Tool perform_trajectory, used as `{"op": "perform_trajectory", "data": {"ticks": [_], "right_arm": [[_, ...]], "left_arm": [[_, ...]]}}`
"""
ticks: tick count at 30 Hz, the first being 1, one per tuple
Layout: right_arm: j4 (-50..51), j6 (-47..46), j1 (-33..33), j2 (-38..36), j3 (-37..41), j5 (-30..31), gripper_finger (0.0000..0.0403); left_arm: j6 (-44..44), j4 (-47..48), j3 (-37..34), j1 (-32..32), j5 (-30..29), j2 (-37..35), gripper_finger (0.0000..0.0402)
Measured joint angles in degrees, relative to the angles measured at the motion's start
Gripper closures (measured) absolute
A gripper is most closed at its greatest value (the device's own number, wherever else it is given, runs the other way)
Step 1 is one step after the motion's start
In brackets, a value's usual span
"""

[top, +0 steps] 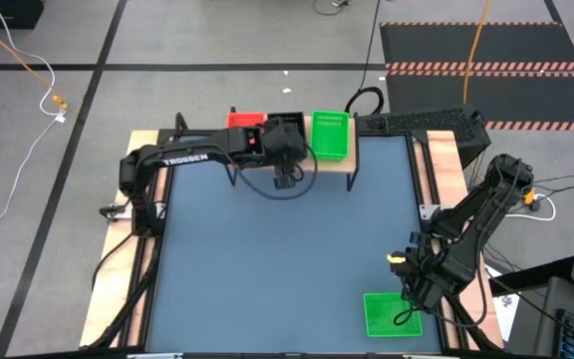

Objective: Stack baskets on shelf by color
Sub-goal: Stack the black bin on the other black bins on the shelf, then stack the green bin on the other green bins on the shelf

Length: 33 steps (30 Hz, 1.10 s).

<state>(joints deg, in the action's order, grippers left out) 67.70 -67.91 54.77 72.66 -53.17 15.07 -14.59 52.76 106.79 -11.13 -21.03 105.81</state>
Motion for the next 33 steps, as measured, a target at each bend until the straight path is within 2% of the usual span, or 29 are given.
{"op": "perform_trajectory", "data": {"ticks": [6, 9, 13, 19, 23, 29, 33], "right_arm": [[-0.09, -0.13, 0.00, 0.00, 0.00, 0.07, 0.0275], [-0.21, -0.29, 0.00, 0.00, 0.00, 0.07, 0.0275], [-0.20, -0.21, 0.00, 0.00, 0.00, 0.94, 0.0275], [-1.63, -0.16, 0.00, -0.01, 0.00, 2.80, 0.0275], [-1.94, 0.82, 0.00, 0.00, 0.00, 2.78, 0.0275], [-1.90, 1.54, 0.00, 0.00, 0.00, 2.75, 0.0275], [-1.90, 1.54, 0.00, 0.00, 0.00, 2.71, 0.0275]], "left_arm": [[-5.09, 0.05, 3.38, 4.05, -0.20, -0.03, 0.0197], [-5.94, 0.06, 3.86, 5.73, -3.75, -0.06, 0.0197], [-5.38, -0.64, 3.34, 4.47, -6.82, -0.10, 0.0197], [-2.05, -2.52, -0.93, 0.36, -6.85, -0.01, 0.0197], [-0.57, -2.63, -3.76, -1.37, -4.24, -0.08, 0.0197], [-0.48, -3.31, -5.32, 0.06, -3.63, -0.03, 0.0197], [-0.59, -3.61, -3.72, 2.28, -4.35, -0.03, 0.0197]]}}
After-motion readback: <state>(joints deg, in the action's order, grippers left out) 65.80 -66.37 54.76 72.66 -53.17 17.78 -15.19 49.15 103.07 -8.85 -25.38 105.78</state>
